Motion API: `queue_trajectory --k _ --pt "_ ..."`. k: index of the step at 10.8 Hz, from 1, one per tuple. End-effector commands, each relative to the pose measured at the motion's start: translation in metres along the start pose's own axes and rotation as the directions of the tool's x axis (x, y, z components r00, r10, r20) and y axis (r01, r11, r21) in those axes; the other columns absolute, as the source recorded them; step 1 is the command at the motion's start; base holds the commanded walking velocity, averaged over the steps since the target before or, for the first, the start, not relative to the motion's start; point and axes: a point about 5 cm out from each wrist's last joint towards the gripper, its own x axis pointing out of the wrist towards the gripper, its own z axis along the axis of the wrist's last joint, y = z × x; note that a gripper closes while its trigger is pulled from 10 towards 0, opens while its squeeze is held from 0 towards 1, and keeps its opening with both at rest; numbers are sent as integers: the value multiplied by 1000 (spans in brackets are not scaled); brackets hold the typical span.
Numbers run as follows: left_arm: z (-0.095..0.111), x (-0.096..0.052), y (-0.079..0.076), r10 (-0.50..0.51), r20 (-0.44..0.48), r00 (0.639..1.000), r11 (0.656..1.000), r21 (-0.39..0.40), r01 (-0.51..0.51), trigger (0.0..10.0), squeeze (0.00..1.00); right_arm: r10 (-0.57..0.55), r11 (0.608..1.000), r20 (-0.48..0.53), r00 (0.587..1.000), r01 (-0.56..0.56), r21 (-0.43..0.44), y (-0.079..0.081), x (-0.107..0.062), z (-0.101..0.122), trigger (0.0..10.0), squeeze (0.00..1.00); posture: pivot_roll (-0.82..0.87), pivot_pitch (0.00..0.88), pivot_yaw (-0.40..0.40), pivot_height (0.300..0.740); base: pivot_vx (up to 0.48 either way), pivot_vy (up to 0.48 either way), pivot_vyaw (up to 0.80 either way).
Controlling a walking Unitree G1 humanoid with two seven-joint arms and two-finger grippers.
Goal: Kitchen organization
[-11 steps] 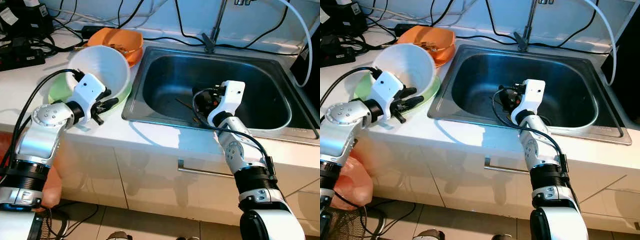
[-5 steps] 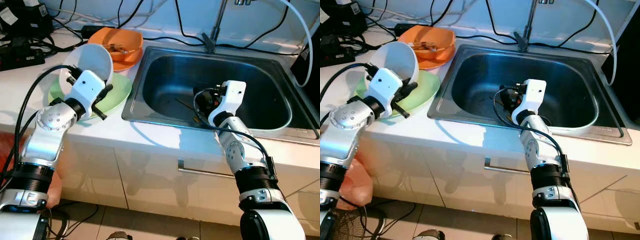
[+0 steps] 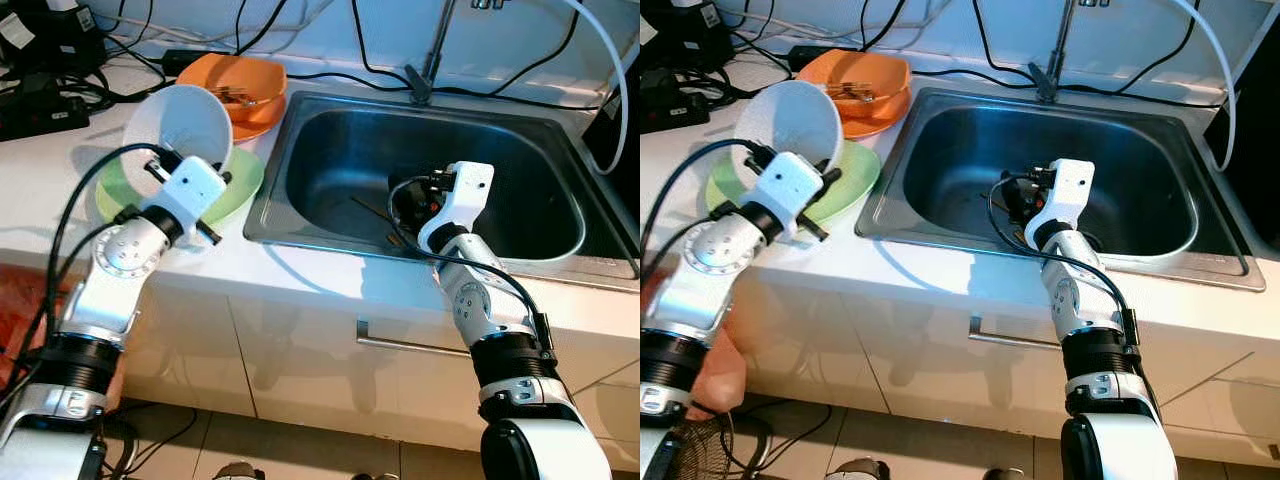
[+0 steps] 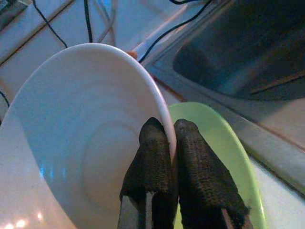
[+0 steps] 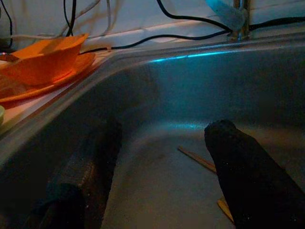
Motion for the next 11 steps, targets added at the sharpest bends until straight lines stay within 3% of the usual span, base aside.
queue_trajectory --k 1,2,3,5,8,11 --pt "2 0 1 17 17 1000 1000 15 -18 0 0 -4 1000 1 1000 4 1 -3 1 3 10000 0 132 60 -37 740 0 0 0" --pt "6 1 0 30 44 999 997 67 -33 0 0 -3 1000 3 1000 3 8 -3 1 4 10000 0 132 60 -37 740 0 0 0" --pt "17 3 -16 -4 109 994 975 220 -21 0 0 48 992 21 999 -50 117 6 5 11 10000 0 137 59 -38 740 0 0 0" --pt "31 7 -27 -28 182 983 942 333 -34 0 0 167 945 84 982 -184 272 22 7 31 10000 0 137 59 -38 740 0 0 0" --pt "46 22 -50 -108 246 963 925 381 6 0 0 350 855 192 917 -397 334 43 -1 56 10000 0 133 56 -34 740 0 0 0" --pt "58 35 -72 -183 274 944 914 402 61 0 0 448 806 205 870 -492 327 57 -12 60 10000 0 129 54 -25 740 0 0 0"
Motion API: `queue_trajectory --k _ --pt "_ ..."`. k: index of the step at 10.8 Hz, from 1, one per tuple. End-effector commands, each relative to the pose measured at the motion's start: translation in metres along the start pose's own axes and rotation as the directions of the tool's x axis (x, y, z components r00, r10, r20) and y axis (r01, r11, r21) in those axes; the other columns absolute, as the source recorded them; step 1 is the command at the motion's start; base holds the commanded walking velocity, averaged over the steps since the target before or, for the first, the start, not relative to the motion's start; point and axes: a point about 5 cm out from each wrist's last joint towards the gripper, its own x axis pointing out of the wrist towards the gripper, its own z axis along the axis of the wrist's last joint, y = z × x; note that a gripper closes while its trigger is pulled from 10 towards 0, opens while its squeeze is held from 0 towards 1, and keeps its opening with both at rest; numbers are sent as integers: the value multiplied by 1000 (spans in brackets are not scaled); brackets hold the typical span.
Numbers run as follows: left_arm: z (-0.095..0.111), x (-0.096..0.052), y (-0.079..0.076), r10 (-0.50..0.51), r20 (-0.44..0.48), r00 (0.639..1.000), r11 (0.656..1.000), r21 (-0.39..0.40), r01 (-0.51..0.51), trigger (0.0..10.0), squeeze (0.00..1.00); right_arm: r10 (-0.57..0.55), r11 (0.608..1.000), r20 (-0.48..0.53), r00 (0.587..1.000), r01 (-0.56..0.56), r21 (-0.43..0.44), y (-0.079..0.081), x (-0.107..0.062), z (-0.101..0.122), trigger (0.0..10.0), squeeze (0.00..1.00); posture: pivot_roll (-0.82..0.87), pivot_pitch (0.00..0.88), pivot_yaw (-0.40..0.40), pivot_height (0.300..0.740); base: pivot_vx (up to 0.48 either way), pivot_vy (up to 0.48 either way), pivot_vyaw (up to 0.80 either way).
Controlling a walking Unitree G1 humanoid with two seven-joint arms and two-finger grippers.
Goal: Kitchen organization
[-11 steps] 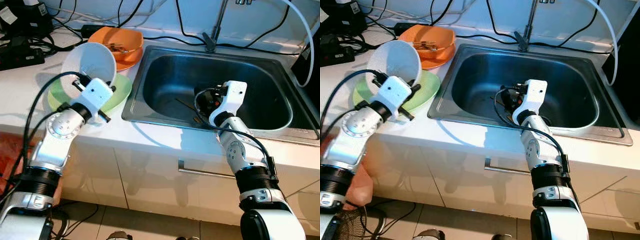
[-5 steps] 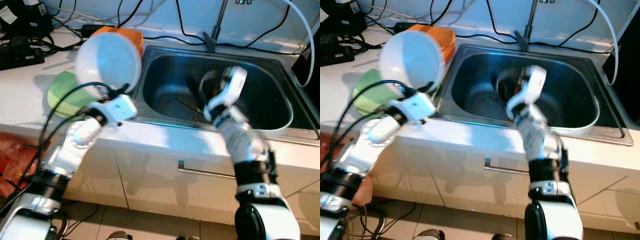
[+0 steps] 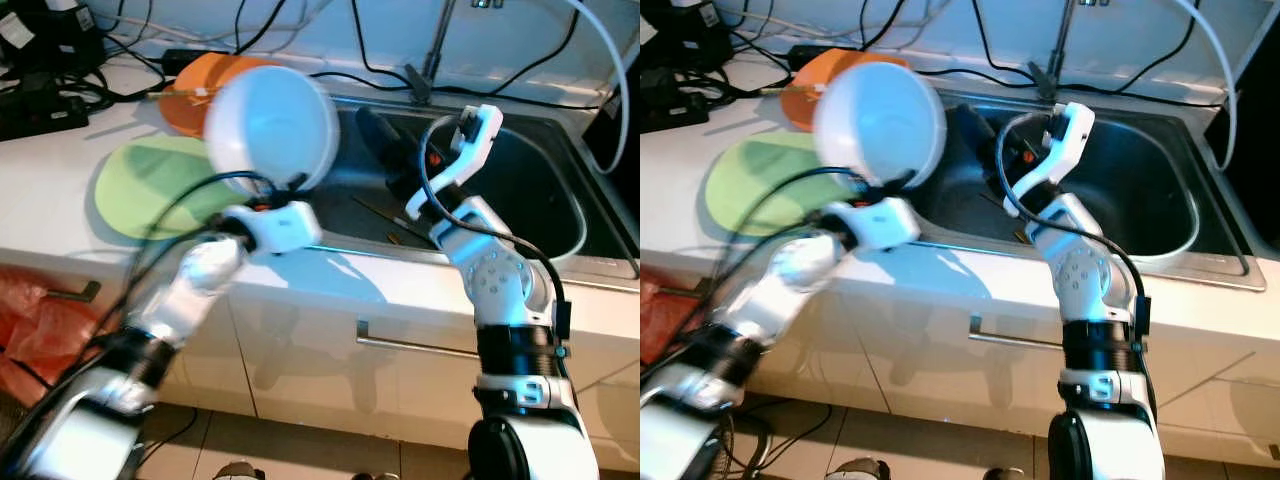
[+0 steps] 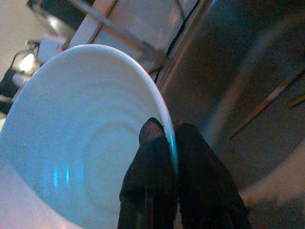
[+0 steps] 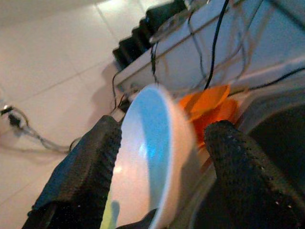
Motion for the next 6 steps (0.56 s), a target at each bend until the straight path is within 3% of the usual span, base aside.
queue_trajectory --k 1,3,6 --pt "10 7 2 5 47 999 1000 26 -6 0 0 25 1000 3 1000 -25 1 4 -1 3 10000 0 129 54 -25 740 0 0 0" --pt "17 15 -10 -31 77 997 999 17 30 0 0 37 999 -17 999 -37 -6 7 -1 2 10000 0 129 54 -24 740 0 0 0" --pt "28 20 -14 -37 125 992 999 30 34 0 0 -7 997 -63 998 2 -72 6 0 0 10000 0 125 57 -19 740 0 0 0"
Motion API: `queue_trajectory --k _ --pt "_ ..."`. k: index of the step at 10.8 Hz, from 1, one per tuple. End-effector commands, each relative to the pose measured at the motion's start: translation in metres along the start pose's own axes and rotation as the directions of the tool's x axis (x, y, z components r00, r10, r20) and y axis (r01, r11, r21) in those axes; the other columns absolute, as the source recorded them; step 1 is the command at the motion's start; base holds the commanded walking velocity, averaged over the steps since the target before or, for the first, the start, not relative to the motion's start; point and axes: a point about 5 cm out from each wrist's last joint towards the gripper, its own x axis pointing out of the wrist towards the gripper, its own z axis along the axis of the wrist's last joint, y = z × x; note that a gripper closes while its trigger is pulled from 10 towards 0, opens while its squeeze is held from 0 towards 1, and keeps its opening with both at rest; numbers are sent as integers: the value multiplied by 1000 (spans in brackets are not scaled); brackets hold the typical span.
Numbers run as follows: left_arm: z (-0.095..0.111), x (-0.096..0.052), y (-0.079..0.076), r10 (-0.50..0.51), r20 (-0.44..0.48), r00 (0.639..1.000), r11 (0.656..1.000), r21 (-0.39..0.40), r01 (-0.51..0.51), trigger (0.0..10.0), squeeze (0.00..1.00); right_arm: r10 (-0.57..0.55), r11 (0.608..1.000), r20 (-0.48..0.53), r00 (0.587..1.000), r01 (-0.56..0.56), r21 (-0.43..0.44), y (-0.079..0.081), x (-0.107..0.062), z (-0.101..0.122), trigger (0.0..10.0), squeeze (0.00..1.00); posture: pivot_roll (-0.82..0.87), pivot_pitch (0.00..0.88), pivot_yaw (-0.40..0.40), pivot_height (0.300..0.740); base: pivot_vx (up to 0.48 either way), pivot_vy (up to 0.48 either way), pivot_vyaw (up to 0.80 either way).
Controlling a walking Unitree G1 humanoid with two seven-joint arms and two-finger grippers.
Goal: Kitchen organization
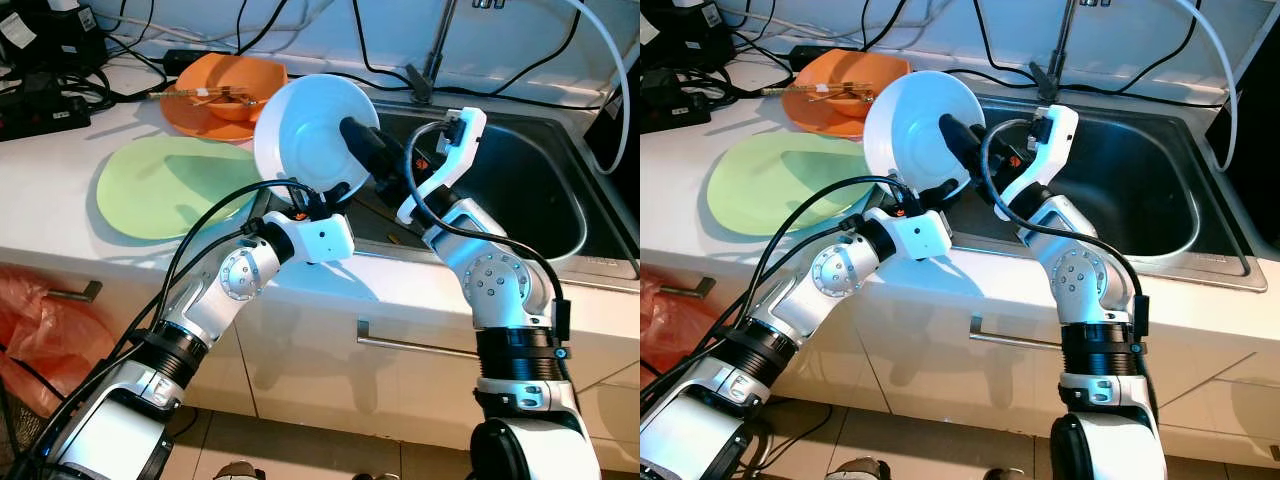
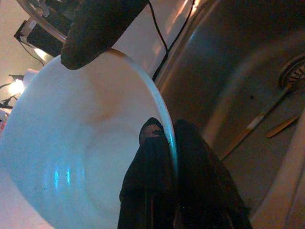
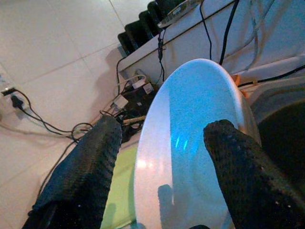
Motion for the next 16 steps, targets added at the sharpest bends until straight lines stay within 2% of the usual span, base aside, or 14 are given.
queue_trajectory --k 1,3,5,6,8,11,12,13,16 --pt "11 6 2 10 58 998 999 30 -11 0 0 -62 997 -27 998 61 -39 -6 0 2 10000 0 125 57 -19 740 0 0 0" --pt "12 5 0 21 67 998 999 27 -23 0 0 -160 963 -77 984 138 -232 -11 6 7 10000 0 130 60 -21 740 0 0 0" --pt "14 5 -1 26 72 997 999 23 -27 0 0 -228 924 -88 970 188 -332 -15 14 10 10000 0 129 60 -22 740 0 0 0" --pt "13 5 -3 24 65 998 1000 17 -26 0 0 -250 903 -15 968 227 -364 -16 16 21 10000 0 132 62 -23 740 0 0 0" --pt "11 3 -4 24 55 998 1000 13 -25 0 0 -268 895 138 954 299 -331 -19 14 41 10000 0 130 61 -28 740 0 0 0" --pt "10 3 -3 30 51 998 1000 8 -31 0 0 -292 881 173 941 335 -335 -25 12 43 10000 0 127 59 -29 740 0 0 0" --pt "10 3 -4 29 52 998 1000 7 -29 0 0 -295 885 221 930 353 -305 -26 11 49 10000 0 127 59 -29 740 0 0 0" --pt "10 3 -4 29 54 998 1000 7 -30 0 0 -295 884 207 933 349 -311 -28 11 47 10000 0 127 59 -29 740 0 0 0" --pt "11 3 -5 27 57 998 1000 5 -27 0 0 -216 919 78 973 229 -321 -23 13 28 10000 0 126 56 -28 740 0 0 0"
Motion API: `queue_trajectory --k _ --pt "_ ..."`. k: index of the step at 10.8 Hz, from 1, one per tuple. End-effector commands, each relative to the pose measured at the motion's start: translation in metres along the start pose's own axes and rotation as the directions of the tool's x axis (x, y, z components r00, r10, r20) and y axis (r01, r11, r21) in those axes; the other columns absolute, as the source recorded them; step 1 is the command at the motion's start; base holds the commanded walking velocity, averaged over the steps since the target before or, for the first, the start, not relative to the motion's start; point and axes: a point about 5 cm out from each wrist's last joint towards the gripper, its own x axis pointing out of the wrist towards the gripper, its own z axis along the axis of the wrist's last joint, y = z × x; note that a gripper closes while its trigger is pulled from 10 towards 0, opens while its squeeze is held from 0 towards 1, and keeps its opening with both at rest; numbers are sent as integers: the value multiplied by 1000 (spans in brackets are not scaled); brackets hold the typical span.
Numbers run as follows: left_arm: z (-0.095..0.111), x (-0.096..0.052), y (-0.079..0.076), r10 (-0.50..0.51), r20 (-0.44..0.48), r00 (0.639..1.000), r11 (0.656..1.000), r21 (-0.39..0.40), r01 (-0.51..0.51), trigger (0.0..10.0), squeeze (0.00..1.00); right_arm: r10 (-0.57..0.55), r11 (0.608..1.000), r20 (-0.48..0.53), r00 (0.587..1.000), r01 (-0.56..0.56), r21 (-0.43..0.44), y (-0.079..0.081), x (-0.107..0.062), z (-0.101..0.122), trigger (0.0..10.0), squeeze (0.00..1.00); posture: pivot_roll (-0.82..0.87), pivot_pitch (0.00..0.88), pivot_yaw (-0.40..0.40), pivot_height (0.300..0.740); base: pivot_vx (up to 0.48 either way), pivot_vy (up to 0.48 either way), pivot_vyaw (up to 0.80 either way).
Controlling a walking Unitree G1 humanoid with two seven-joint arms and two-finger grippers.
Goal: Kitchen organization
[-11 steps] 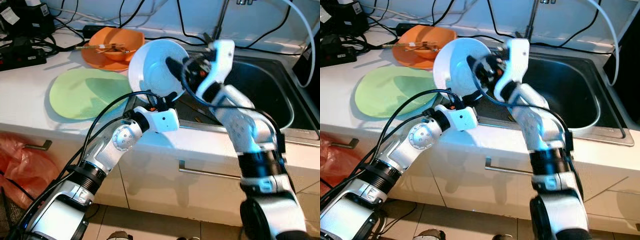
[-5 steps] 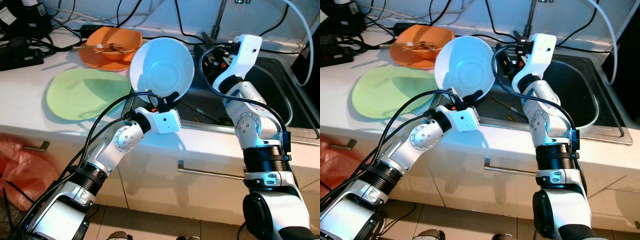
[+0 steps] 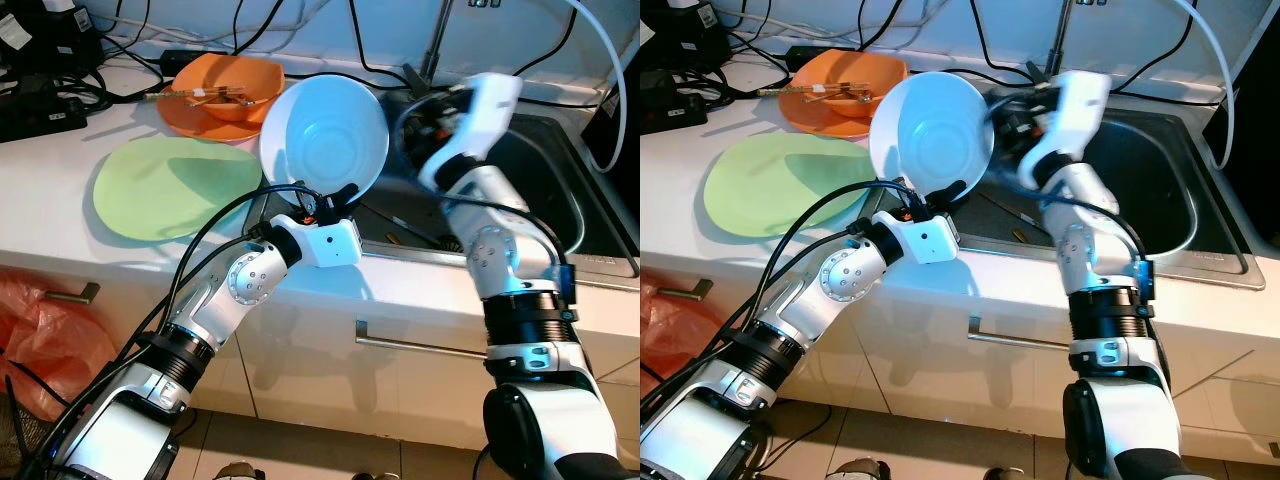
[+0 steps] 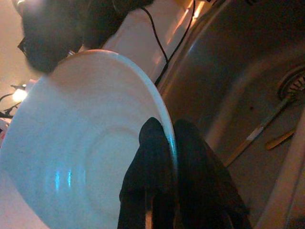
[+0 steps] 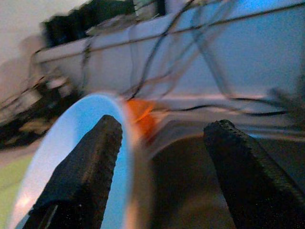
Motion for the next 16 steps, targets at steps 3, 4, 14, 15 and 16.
queue_trajectory --k 3,4,14,15,16 --pt "5 1 -2 7 27 1000 1000 2 -7 0 0 170 985 -124 978 -174 -21 11 -7 -14 10000 0 124 57 -28 740 0 0 0" --pt "6 1 -1 14 36 999 1000 1 -14 0 0 154 986 -157 976 -161 -33 8 -8 -18 10000 0 123 58 -26 740 0 0 0" --pt "8 0 -3 17 47 999 999 29 -18 0 0 -142 986 -320 937 162 36 -20 17 8 0 0 120 59 -35 740 0 0 0" --pt "7 0 -3 16 43 999 999 31 -18 0 0 -134 988 -337 932 150 22 -19 16 11 0 0 120 59 -35 740 0 0 0" --pt "7 -1 -3 12 44 999 999 34 -14 0 0 -122 991 -358 926 136 13 -20 14 10 0 0 120 59 -35 740 0 0 0"
